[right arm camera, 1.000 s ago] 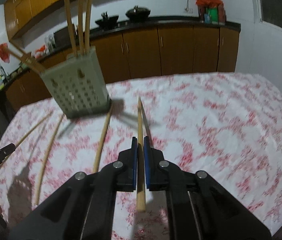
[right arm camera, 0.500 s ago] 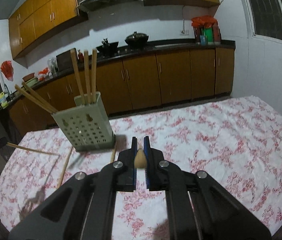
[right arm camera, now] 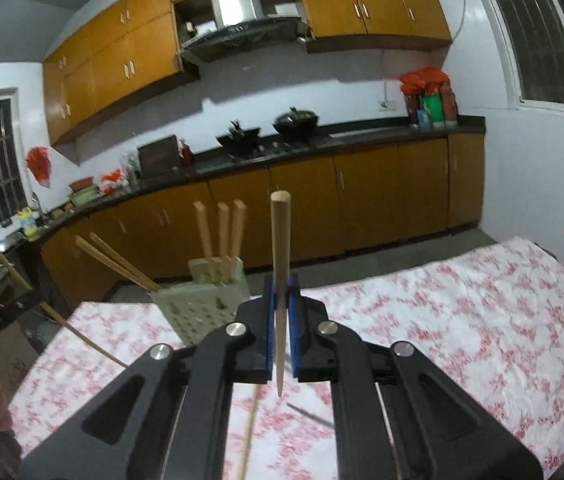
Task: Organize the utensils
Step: 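Raise the left tool's chopstick upright over the holder while the right tool raises its own, then open the left tool to release its chopstick into the holder while the right tool releases its own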
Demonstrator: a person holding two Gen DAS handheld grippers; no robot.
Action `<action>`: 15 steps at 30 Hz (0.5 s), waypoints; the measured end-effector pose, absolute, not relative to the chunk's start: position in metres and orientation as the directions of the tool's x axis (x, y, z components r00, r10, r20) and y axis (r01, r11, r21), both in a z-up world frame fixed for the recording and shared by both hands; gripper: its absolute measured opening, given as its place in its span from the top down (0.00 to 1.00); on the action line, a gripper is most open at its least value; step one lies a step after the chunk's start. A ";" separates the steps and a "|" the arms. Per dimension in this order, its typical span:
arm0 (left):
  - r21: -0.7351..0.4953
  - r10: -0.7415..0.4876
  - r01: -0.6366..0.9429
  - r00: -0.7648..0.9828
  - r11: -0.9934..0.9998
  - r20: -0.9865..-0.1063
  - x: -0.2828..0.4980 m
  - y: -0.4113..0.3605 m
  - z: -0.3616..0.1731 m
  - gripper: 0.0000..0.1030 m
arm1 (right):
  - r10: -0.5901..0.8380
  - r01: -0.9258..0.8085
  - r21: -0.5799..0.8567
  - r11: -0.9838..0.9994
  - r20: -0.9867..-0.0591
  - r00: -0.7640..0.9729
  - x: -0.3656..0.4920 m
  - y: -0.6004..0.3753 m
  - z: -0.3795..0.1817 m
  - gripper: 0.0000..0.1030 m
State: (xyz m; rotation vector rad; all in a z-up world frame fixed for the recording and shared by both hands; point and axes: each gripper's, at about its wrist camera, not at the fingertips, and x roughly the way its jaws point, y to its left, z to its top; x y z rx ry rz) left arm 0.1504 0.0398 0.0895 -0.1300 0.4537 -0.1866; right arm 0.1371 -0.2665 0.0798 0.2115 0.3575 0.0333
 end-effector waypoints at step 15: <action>-0.181 -0.290 0.259 0.941 0.949 -0.174 0.154 -0.005 0.160 0.93 | 0.165 -0.151 0.198 0.968 -0.059 0.984 0.144 -0.223 0.173 0.93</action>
